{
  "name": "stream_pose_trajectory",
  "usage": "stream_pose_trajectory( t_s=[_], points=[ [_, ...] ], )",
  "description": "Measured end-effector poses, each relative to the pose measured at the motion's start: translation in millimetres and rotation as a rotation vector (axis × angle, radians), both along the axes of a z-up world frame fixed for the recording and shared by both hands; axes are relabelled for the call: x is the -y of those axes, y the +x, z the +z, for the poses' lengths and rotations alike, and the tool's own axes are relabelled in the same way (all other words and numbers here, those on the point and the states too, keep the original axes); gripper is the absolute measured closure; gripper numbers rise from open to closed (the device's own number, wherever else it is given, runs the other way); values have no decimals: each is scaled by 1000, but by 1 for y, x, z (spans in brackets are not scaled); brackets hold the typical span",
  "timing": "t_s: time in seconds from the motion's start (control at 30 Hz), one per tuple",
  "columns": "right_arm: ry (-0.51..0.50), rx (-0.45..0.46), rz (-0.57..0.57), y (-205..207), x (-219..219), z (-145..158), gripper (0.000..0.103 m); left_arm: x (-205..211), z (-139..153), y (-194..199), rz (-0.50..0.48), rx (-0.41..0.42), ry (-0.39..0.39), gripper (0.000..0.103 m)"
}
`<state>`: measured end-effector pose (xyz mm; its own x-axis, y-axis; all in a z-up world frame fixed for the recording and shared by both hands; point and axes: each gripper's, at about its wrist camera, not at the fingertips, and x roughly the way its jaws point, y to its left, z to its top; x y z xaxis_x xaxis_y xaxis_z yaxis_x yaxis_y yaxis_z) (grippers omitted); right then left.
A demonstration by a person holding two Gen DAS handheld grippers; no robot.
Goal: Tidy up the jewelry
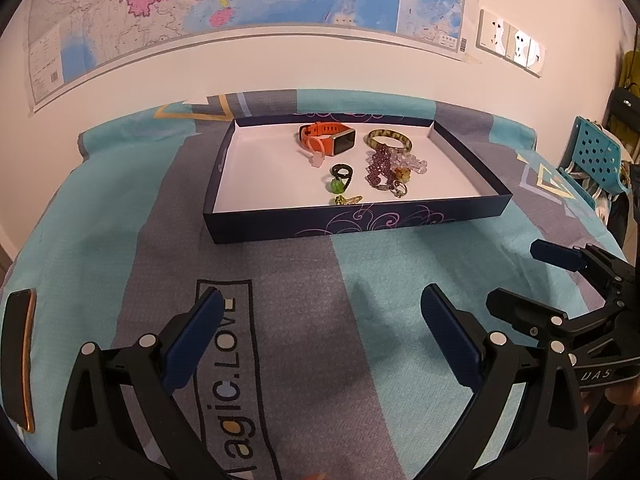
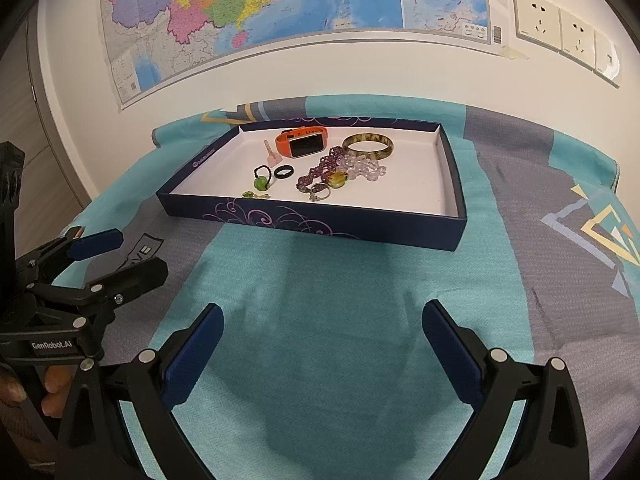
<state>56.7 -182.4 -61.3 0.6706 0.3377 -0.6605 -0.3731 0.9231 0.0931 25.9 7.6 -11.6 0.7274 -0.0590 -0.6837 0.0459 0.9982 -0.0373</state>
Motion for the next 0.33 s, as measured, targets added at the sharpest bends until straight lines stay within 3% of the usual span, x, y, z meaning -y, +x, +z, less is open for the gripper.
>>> stream_pose_trajectory(
  t_s=[0.2, 0.3, 0.33],
  points=[
    [-70, -28, -77, 15, 43, -1, 7, -10, -6, 7, 14, -50, -5, 6],
    [-195, -36, -186, 33, 89, -4, 7, -26, -9, 9, 40, -60, -7, 6],
    [-195, -36, -186, 33, 89, -4, 7, -32, -9, 10, 50, -64, -7, 6]
  ],
)
